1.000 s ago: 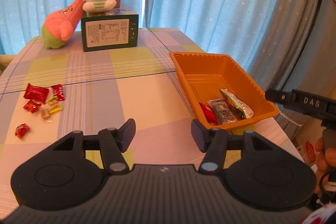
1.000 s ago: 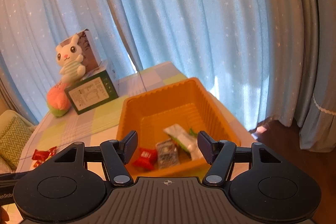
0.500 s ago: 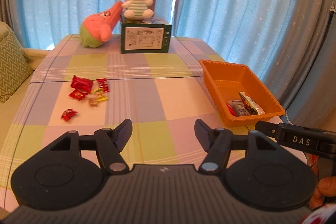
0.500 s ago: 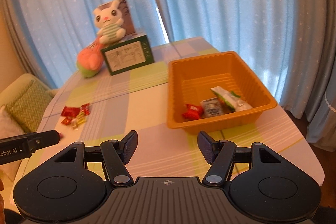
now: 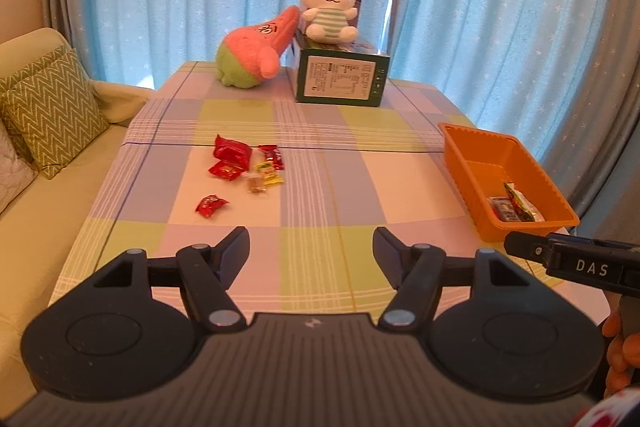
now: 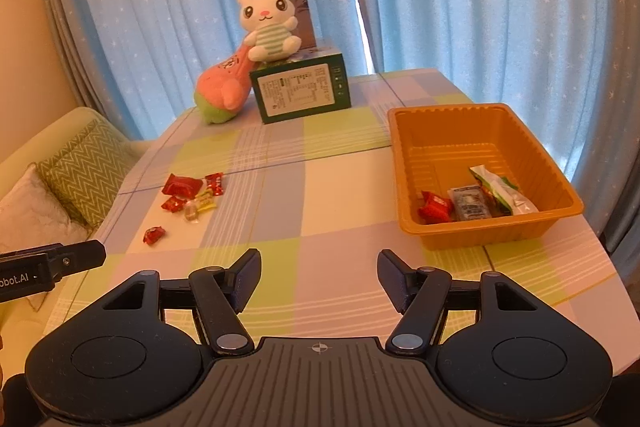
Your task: Organize snacks
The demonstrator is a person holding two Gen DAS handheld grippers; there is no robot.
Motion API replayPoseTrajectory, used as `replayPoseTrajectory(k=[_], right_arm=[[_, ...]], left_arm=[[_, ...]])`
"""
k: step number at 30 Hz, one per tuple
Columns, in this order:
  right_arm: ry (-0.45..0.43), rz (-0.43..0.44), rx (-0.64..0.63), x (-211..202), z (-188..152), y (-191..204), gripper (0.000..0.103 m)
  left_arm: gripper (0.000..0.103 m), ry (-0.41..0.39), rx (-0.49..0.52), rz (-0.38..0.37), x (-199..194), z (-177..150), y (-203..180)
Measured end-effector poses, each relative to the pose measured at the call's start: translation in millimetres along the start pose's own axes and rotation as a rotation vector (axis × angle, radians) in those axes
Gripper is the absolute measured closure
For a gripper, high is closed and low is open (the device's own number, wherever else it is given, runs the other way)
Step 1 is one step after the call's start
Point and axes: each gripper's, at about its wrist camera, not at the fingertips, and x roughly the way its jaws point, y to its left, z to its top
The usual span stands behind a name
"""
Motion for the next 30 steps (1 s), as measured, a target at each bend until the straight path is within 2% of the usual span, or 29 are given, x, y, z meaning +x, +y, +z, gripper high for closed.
replayPoseTrajectory(k=[9, 16, 30], right_arm=[[0.01, 0.026, -0.036, 14, 0, 15, 0.038], [0.022, 0.04, -0.07, 33, -1, 27, 0.038], [0.06, 0.107, -0.136, 103, 6, 70, 0.038]], left_arm=[[0.038, 0.008, 0.014, 0.027, 9, 1, 21], [0.038, 0.034, 0.079, 0.044, 28, 6, 40], [0.038, 0.1, 0.183, 0.038, 85, 16, 84]])
